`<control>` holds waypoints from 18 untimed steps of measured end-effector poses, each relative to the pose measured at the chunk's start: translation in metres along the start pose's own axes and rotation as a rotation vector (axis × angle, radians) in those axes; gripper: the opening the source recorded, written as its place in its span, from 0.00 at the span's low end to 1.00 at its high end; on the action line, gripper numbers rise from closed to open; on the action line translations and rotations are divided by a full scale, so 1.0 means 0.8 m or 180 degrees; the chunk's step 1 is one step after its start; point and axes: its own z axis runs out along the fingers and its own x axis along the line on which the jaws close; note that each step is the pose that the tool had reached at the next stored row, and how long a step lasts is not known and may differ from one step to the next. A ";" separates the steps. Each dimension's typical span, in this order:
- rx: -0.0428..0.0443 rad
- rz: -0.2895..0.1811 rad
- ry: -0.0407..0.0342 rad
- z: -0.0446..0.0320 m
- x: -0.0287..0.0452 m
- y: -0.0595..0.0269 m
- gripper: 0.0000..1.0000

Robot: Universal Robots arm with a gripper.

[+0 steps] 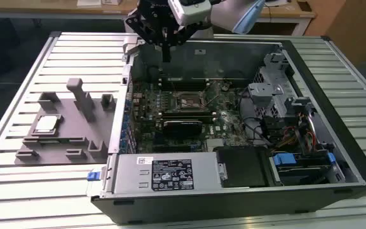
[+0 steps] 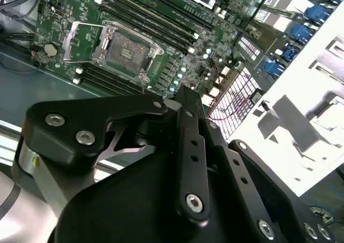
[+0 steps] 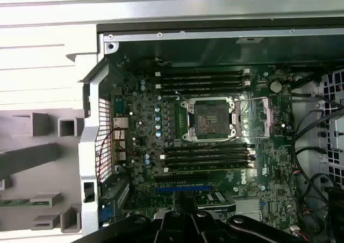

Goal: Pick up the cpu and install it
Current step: 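Reach for the cpu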

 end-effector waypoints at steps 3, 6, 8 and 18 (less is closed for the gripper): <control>0.0000 0.0000 0.0000 0.0000 0.0000 0.000 0.11; 0.0000 0.0000 0.0000 0.0000 0.0004 0.000 0.11; 0.0000 0.0000 0.0000 0.0000 0.0014 0.000 0.11; 0.0000 0.0000 0.0000 -0.0003 0.0120 -0.001 0.11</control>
